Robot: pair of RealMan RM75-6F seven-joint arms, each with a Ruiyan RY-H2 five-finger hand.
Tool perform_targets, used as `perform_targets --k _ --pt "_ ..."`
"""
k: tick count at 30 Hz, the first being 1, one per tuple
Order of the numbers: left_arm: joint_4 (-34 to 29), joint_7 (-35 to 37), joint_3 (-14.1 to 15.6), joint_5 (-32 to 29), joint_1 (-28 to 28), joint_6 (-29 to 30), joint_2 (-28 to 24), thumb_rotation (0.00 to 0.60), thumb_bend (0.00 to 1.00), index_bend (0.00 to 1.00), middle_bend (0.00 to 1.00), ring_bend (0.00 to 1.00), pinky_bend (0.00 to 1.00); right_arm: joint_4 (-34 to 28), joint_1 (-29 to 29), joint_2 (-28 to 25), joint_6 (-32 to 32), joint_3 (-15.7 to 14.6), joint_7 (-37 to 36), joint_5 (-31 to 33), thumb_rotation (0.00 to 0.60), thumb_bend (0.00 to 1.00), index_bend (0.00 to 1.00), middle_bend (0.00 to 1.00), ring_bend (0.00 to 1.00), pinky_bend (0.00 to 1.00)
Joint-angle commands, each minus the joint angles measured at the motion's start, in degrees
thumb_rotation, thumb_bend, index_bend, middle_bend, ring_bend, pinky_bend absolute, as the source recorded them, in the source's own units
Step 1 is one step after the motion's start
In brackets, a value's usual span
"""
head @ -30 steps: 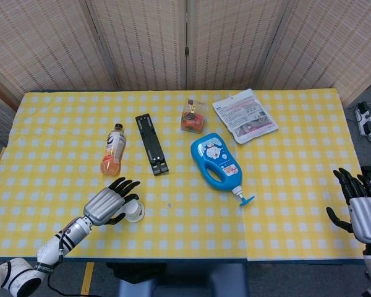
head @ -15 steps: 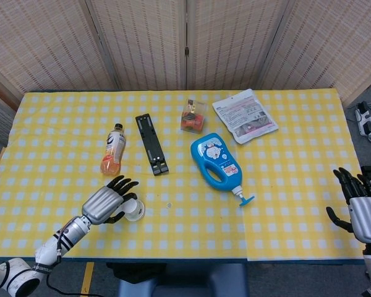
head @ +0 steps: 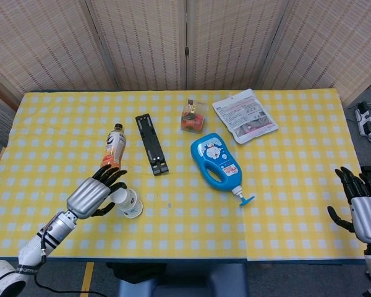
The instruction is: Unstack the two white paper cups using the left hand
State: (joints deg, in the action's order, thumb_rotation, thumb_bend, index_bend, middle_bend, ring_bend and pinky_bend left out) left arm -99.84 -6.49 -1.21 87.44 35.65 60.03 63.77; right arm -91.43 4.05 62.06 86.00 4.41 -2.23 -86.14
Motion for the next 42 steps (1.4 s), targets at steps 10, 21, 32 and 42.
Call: perform_targets --k 10,21,32,42 --pt "-3.9 0.4 0.1 0.4 -3.9 4.4 -6.8 0.600 0.47 0.37 0.12 0.09 0.06 0.1 0.2 0.1 0.0 0.1 -0.2 -0.3 0.600 0.35 0.07 0.10 0.16 0.09" --pt "0.8 -4.1 3.2 -1.3 -4.7 -0.9 -1.6 0.600 0.47 0.37 0.12 0.09 0.06 0.0 0.6 0.2 -0.4 -0.1 -0.1 -0.8 0.600 0.35 0.07 0.10 0.16 0.09" --pt "5.6 -5.0 3.5 -1.7 -4.9 -2.0 4.2 0.600 0.47 0.36 0.12 0.09 0.06 -1.0 0.2 -0.2 0.1 -0.3 0.7 -0.9 0.600 0.35 0.07 0.10 0.16 0.09" --pt "7.2 -4.7 3.1 -1.7 -5.0 -1.7 6.1 0.600 0.47 0.36 0.12 0.09 0.06 -1.4 0.1 -0.4 0.2 -0.3 0.8 -0.9 0.600 0.35 0.07 0.10 0.16 0.09"
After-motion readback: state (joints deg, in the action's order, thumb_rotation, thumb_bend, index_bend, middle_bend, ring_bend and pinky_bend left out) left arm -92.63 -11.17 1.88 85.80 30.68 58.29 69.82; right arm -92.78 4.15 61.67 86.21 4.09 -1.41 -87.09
